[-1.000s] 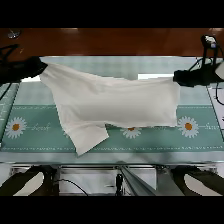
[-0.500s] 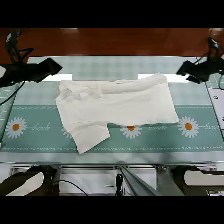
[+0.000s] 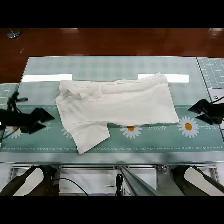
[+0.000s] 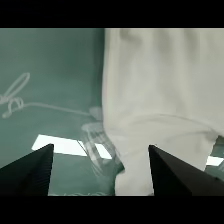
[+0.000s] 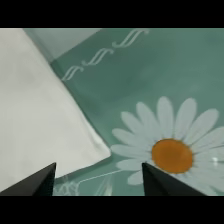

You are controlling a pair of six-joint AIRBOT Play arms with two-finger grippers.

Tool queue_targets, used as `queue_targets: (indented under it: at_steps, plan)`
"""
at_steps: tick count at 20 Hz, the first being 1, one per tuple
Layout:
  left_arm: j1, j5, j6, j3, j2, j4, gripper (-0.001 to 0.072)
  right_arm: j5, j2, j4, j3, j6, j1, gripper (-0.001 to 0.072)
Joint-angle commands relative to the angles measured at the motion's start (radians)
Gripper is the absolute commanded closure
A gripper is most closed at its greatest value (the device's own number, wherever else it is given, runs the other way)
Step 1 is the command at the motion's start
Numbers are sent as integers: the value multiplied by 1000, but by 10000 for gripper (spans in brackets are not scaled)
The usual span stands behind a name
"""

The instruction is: Fold the shirts.

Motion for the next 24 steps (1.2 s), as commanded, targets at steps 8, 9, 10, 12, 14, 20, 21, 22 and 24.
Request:
queue_targets:
  at_steps: [8, 9, 10, 12, 14, 20, 21, 22, 24]
  plan:
    - [84, 182, 332, -362, 43, -485, 4, -3, 155, 277, -208, -135, -29, 91]
    - [75, 200, 341, -362, 43, -503, 5, -2, 155, 276, -208, -135, -29, 91]
    - [56, 224, 356, -362, 42, -536, 5, 1, 155, 274, -208, -135, -30, 91]
    - [-21, 283, 408, -360, 39, -578, 5, 6, 155, 261, -208, -133, -29, 91]
    - [-143, 349, 420, -351, 14, -578, 5, 6, 155, 252, -208, -129, -30, 91]
    - [-278, 300, 471, -225, -50, -565, 689, -44, 155, 33, -208, -20, -31, 92]
    - [-274, 270, 469, -203, -50, -561, 689, -44, 155, -49, -208, 37, -31, 91]
    - [-273, 253, 468, -182, -50, -560, 689, -35, 154, -97, -209, 87, -31, 91]
    - [-274, 251, 468, -154, -50, -560, 689, 2, 131, -60, -209, 90, -29, 91]
